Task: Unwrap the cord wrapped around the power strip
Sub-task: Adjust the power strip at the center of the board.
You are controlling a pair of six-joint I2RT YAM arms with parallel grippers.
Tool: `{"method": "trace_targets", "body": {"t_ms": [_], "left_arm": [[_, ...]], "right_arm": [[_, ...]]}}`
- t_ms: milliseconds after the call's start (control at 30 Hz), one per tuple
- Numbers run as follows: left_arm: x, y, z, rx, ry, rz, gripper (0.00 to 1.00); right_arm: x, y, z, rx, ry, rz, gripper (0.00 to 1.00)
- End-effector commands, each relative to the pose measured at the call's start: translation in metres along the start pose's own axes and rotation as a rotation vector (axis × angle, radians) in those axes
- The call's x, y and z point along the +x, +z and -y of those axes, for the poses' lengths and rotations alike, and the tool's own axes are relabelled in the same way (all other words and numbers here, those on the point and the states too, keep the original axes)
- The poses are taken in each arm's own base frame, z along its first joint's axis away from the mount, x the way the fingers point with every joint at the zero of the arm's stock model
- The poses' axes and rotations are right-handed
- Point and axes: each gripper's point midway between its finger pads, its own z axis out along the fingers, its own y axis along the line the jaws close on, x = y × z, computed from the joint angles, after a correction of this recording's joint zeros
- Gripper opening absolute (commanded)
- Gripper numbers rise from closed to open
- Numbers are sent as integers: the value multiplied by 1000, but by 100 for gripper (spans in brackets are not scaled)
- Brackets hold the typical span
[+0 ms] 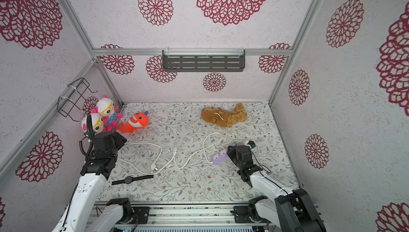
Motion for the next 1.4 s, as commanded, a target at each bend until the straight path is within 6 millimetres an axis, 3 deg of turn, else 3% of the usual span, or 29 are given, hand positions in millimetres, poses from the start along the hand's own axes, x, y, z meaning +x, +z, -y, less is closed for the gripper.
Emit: {"method": "trace_targets", "body": {"t_ms": [0,33,100,200,333,500,633,767,900,1000,1167,1233,1367], "left_arm": [[-4,-1,-6,-16,-4,33,84],[-4,-1,-6,-14,-6,35,84],[-4,-1,-7,-16,-7,40,84],[-5,-1,-7,-16,-12,45,84],[-4,0,-7,-17,-17,47,83],[-4,0,-10,-24,-17,50,84],[-4,0,-11,-28,-19,52,84],[-3,0,-12,-29,-20,51,84],[-4,-1,-12,-30,-20,55,84],[-5,0,-11,-27,-23,57,84],[-6,-1,-9,-21,-30,54,84],[-6,-1,-9,-19,-36,56,84],[-6,-2,-9,-15,-36,52,84]], "right_arm": [[-5,-1,0,-46,-79,48,12],[-4,-1,7,-23,-81,48,16],[-4,-2,19,20,-75,50,34],[-4,-5,37,87,-62,53,47],[-4,-11,62,185,-33,65,73],[-7,-20,79,256,-16,84,87],[-11,-31,92,349,3,97,90],[-16,-51,104,515,44,89,87],[-36,-60,68,558,-70,46,78],[-40,-49,25,462,-203,-47,62],[-16,-18,-32,276,-350,-283,29],[-9,-8,-38,269,-395,-347,23],[13,7,-27,311,-416,-473,16]]}}
